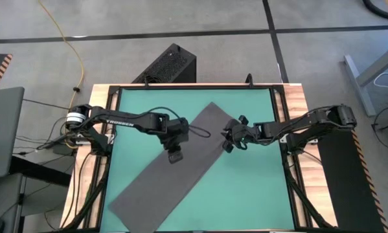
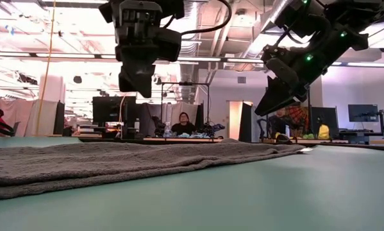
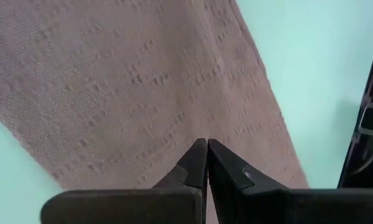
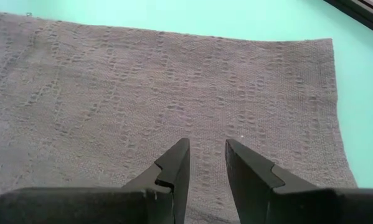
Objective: Roll towel into tight, uniform cylinder
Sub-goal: Fold the gray towel
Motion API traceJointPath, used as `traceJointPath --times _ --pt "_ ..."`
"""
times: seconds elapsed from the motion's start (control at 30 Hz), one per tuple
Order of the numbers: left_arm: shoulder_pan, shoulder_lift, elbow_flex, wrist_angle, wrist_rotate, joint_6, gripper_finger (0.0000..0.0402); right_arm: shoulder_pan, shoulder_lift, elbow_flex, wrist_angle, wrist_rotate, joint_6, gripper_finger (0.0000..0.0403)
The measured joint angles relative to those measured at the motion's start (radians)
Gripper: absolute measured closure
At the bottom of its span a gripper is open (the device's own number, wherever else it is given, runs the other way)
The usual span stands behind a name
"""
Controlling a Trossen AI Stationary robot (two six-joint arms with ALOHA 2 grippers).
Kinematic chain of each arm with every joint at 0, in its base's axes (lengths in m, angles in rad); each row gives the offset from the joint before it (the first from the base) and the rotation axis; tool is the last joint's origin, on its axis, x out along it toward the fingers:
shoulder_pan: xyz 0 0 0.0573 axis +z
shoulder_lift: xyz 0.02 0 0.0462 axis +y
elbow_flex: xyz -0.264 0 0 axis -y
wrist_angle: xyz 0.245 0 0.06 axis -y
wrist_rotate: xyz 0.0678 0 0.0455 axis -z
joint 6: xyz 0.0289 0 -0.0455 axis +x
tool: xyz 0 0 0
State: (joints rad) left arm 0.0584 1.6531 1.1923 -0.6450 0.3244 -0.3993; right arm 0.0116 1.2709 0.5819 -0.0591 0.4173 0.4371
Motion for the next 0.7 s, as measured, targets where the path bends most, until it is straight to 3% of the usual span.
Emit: traceJointPath --times 0.1,0.23,0.5,0.7 --pt "0.001 0.000 0.000 0.007 0.001 -0.030 0.0401 0.003 0.000 0.000 0.002 -0.004 0.001 0.0275" --pt "-0.016 0.000 0.000 -0.024 -0.013 0.041 0.0401 0.032 0.000 0.000 0.038 -0.004 0.009 0.0275" --pt "-0.203 0.001 -0.001 -0.056 -0.235 0.131 0.0401 0.129 0.017 0.000 0.029 0.049 0.071 0.0275" --pt "-0.380 0.001 -0.015 -0.014 -0.374 0.120 0.0401 0.134 0.156 0.000 0.065 0.085 0.096 0.0275"
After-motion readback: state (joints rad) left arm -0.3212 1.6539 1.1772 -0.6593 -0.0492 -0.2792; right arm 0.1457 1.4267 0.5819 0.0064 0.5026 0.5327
